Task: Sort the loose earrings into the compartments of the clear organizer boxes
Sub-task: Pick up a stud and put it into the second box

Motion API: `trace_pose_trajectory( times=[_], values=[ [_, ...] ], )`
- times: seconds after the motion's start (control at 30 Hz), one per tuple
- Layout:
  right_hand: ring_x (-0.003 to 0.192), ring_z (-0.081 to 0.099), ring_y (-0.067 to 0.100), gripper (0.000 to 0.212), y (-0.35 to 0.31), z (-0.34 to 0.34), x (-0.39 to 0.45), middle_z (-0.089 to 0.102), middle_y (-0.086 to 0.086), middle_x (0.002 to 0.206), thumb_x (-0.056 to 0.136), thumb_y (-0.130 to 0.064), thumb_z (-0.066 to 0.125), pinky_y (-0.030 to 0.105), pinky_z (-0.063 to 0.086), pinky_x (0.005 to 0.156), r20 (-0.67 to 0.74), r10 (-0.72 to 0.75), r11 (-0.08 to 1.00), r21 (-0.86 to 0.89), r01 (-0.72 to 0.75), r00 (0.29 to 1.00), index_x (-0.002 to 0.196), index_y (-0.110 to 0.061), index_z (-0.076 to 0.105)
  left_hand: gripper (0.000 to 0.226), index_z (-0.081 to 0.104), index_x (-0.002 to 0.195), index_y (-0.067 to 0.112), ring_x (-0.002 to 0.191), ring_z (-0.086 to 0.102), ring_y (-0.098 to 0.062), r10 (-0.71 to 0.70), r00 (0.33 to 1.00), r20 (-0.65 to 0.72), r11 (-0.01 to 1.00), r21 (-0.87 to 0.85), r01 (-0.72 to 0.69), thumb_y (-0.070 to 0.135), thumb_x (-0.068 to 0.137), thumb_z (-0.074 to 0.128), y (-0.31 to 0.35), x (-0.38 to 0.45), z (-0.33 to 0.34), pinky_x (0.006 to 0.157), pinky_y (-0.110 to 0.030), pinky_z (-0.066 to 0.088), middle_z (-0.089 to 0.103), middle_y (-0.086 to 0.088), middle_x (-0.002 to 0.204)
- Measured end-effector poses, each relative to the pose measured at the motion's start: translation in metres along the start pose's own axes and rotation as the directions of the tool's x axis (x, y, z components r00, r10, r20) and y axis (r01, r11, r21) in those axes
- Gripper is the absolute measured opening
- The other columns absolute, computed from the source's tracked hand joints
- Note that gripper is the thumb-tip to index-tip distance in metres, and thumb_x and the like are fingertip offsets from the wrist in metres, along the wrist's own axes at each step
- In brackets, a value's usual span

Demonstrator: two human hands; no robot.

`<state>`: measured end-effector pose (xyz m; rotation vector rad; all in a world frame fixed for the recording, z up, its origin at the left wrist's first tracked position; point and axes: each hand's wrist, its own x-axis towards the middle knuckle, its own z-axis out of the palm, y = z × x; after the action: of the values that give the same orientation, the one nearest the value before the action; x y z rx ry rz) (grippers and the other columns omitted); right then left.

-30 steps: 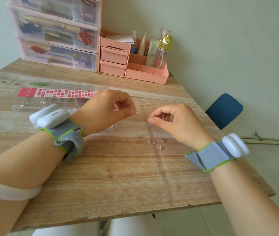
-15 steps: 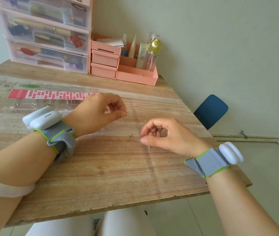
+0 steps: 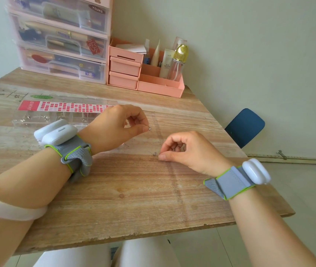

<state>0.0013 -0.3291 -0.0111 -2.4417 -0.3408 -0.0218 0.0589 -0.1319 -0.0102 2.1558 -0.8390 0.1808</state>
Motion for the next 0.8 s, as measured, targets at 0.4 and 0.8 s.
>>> trace_pose_trajectory(
  times=[0.4,0.8],
  values=[
    [0.065,0.058,-0.002,0.009,0.0001,-0.0064,0.0001,0.070,-0.006,0.073,0.087,-0.015,0.063,0.011,0.042,0.068,0.045,-0.005,1.000,0.030,0.004,0.999,0.086,-0.018,0.071,0.006,0.062,0.078,0.026,0.079,0.053,-0.004,0.007,1.000,-0.005,1.000,0.000,-0.007,0.023,0.083,0.063,-0.0021,0.0018,0.0010,0.071,-0.016,0.040,0.062,0.010,0.079],
    [0.065,0.048,0.003,0.009,-0.0014,-0.0024,0.0029,0.060,-0.010,0.073,0.084,-0.012,0.065,0.010,0.039,0.061,0.005,-0.036,0.998,0.044,0.036,0.999,0.085,-0.020,0.068,0.003,0.063,0.080,0.022,0.077,0.052,-0.002,-0.003,1.000,-0.017,1.000,-0.009,0.003,0.022,0.083,0.062,-0.0031,0.0026,-0.0004,0.067,-0.012,0.038,0.060,0.010,0.076]
  ],
)
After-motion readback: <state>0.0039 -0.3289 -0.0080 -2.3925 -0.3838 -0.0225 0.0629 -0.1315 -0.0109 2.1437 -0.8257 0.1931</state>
